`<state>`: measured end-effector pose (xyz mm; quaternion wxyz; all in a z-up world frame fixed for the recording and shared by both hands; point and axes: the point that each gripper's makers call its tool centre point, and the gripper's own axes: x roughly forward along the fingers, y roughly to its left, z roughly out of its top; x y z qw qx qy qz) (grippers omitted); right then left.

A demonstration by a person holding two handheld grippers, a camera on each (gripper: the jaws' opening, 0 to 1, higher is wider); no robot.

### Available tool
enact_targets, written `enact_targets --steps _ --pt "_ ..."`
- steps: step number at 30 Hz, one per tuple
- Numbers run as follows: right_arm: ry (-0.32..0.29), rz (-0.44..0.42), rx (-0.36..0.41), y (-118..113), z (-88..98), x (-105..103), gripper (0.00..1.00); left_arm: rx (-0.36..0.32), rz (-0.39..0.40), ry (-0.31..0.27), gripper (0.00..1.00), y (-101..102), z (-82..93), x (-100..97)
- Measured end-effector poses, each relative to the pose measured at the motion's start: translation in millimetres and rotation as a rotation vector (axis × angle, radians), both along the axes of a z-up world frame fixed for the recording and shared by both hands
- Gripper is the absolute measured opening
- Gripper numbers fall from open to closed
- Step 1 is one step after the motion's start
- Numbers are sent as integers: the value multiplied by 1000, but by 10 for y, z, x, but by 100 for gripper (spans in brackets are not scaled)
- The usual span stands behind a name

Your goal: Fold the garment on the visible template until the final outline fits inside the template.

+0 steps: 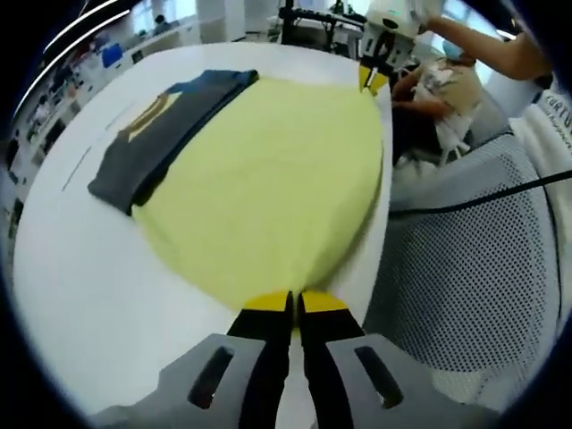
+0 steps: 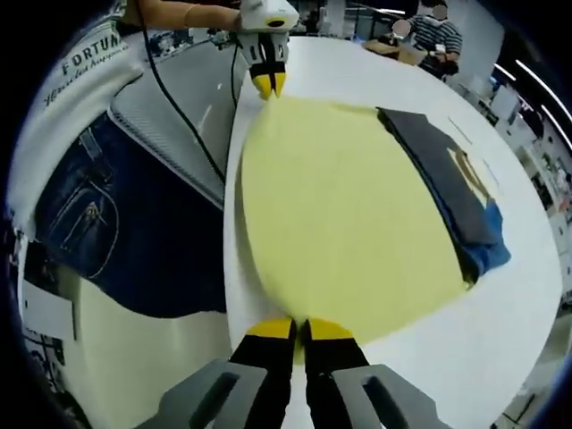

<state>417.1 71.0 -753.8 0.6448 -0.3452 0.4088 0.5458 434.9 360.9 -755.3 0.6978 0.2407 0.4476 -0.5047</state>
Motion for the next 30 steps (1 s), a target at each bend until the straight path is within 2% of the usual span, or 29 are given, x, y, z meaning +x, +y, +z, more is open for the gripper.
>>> enact_targets --steps 4,10,15,21,30 --pt "9 14 -9 9 56 -49 0 -29 39 33 0 -4 51 -40" --pt "21 17 -10 12 110 -68 0 -35 41 53 0 11 99 -84" --pt "32 18 -1 36 177 -100 0 -27 31 62 0 37 141 -113" --pt "14 35 -9 55 256 -138 0 -26 19 71 0 41 213 -162" --pt "36 28 2 89 350 -209 0 -22 4 85 0 67 284 -236"
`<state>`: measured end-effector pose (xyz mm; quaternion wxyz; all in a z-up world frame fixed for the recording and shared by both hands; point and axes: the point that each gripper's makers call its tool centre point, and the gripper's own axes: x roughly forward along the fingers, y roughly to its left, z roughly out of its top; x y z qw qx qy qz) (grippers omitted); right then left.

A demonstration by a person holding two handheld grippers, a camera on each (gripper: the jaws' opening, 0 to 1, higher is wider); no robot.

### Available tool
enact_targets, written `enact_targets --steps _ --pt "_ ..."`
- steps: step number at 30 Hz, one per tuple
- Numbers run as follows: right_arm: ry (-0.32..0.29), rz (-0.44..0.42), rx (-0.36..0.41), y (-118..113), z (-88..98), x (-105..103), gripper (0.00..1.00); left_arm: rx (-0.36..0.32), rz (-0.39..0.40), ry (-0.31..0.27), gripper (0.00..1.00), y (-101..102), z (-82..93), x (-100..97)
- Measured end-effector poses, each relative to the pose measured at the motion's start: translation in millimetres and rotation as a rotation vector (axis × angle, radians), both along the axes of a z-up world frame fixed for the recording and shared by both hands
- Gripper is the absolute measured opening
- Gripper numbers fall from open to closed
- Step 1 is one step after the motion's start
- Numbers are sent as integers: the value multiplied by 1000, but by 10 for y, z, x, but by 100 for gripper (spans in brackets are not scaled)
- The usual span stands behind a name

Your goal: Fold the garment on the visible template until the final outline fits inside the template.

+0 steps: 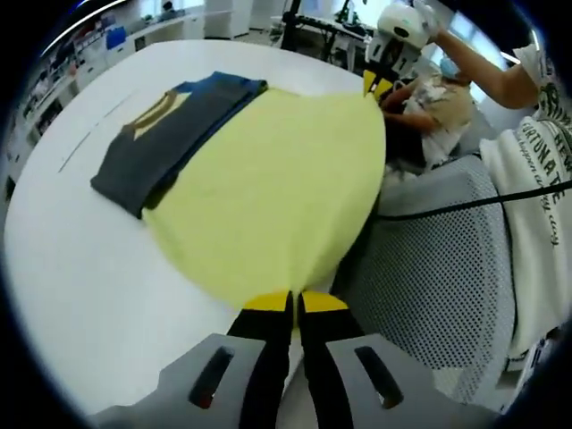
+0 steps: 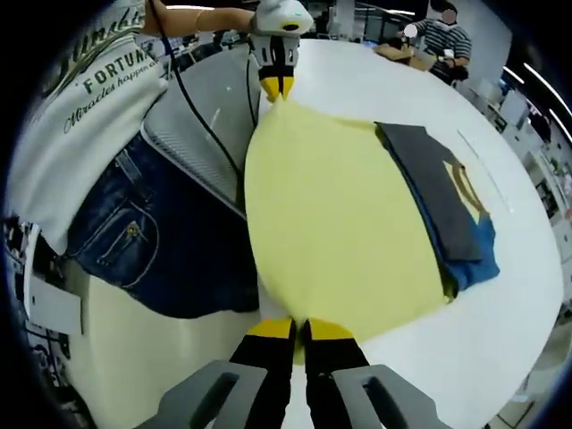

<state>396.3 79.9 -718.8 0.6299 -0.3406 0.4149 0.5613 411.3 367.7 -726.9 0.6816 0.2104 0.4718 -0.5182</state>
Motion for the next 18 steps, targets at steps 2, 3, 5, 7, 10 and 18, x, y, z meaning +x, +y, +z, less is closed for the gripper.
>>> enact_targets --steps 2,3,5,7,10,18 --pt "10 -5 2 6 9 -26 0 -4 -9 7 0 6 14 -31" --pt "14 -8 3 10 14 -36 0 -2 -9 10 0 10 15 -43" --pt "28 -17 11 22 32 -69 0 4 -17 13 0 22 19 -73" --pt "33 -17 14 34 48 -96 0 4 -22 17 0 25 31 -95" --pt "35 -22 12 37 70 -112 0 -1 -24 25 0 25 52 -113" --pt "33 -19 17 69 192 -122 0 -24 -10 36 0 3 228 -132"
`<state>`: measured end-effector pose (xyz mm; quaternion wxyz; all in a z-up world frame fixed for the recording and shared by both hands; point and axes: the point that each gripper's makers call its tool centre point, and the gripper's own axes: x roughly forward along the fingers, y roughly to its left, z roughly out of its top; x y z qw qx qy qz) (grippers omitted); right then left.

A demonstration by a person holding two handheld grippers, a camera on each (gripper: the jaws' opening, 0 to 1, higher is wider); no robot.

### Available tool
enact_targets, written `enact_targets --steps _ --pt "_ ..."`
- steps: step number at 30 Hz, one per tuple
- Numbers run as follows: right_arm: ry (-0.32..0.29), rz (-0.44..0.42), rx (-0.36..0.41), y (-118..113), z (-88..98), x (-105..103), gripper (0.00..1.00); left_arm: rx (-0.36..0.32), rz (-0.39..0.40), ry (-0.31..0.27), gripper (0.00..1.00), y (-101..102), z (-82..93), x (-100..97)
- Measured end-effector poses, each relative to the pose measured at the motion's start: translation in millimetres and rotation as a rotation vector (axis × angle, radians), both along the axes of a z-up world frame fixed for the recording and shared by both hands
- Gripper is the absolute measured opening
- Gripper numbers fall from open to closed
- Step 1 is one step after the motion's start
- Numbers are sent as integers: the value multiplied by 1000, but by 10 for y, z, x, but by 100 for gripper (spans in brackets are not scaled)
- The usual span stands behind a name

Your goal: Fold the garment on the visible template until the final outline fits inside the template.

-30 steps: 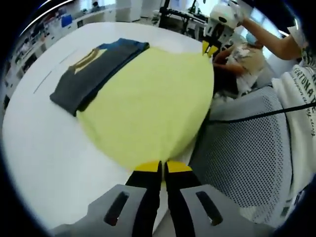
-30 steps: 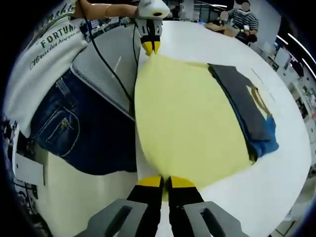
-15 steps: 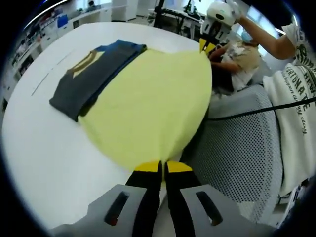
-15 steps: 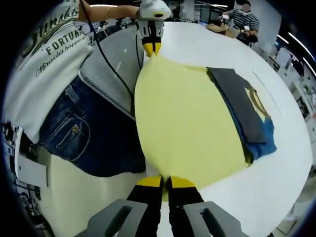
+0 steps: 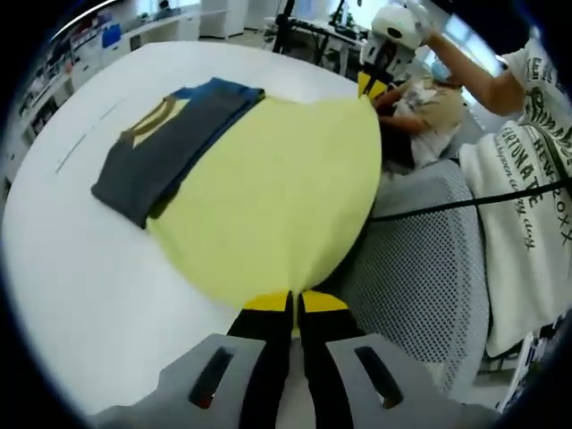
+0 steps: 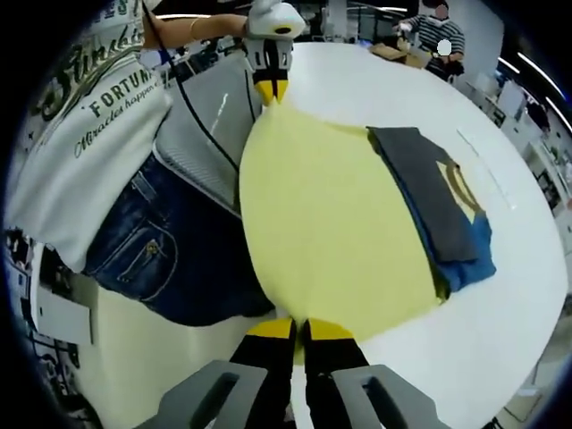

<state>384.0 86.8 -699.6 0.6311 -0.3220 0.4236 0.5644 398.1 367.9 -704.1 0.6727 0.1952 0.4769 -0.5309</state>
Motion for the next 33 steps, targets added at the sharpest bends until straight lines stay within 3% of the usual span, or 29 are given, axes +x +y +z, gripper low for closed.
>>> enact_targets --steps 7,11,13,20,29,33 --pt "5 18 -2 8 69 -21 0 -1 -2 2 0 34 57 -21" --pt "-22 20 -15 -21 114 42 0 -11 20 -7 0 59 110 44" --pt "-78 37 -26 -34 140 144 0 -22 30 -28 0 34 172 105" --pt "-152 35 -49 -56 209 370 0 -63 49 -117 0 -32 368 351" --pt "-220 28 -82 -114 249 636 0 -67 76 -169 0 -38 434 636" --pt "-283 6 -89 -117 283 814 0 -74 108 -184 0 -28 457 756"
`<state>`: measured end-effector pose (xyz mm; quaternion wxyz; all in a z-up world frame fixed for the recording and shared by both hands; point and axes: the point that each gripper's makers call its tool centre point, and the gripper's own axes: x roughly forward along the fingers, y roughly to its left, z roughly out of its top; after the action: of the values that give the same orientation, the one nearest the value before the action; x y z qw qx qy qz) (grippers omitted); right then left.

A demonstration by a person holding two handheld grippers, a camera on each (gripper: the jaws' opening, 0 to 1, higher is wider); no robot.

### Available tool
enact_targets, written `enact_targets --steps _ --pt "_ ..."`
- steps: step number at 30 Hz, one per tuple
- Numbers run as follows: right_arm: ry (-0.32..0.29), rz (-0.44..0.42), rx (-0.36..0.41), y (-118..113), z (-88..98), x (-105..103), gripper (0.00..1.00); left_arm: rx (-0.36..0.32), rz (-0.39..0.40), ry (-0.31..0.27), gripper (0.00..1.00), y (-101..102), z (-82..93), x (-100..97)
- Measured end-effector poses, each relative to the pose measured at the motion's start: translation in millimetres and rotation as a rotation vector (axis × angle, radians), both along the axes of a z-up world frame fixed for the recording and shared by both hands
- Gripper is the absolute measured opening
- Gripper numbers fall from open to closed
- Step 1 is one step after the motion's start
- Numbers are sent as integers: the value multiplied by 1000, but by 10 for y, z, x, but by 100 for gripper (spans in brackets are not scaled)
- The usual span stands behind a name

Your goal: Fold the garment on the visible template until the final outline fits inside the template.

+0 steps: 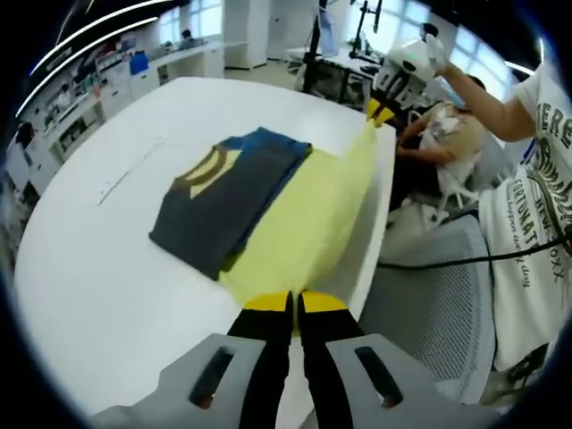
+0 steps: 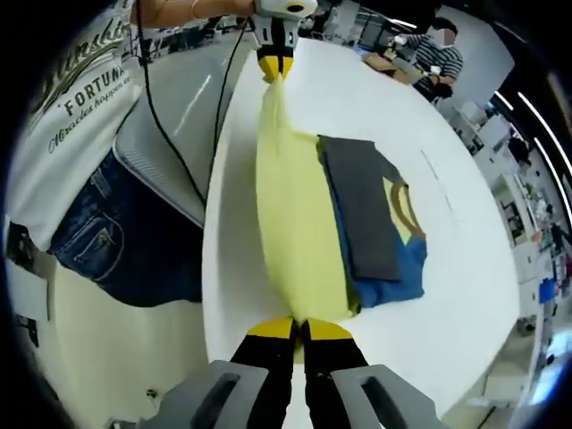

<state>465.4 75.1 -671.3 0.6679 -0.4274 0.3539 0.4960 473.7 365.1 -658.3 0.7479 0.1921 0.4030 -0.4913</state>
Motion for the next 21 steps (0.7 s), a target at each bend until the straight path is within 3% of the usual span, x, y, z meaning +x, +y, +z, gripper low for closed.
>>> enact_targets --steps 5,9,21 --pt "-74 -31 4 2 41 223 0 -18 40 -45 0 1 48 164" --pt "-97 -52 -1 4 46 318 0 -36 74 -76 0 6 98 291" --pt "-238 -117 14 3 178 725 0 -20 124 -198 0 21 185 619"
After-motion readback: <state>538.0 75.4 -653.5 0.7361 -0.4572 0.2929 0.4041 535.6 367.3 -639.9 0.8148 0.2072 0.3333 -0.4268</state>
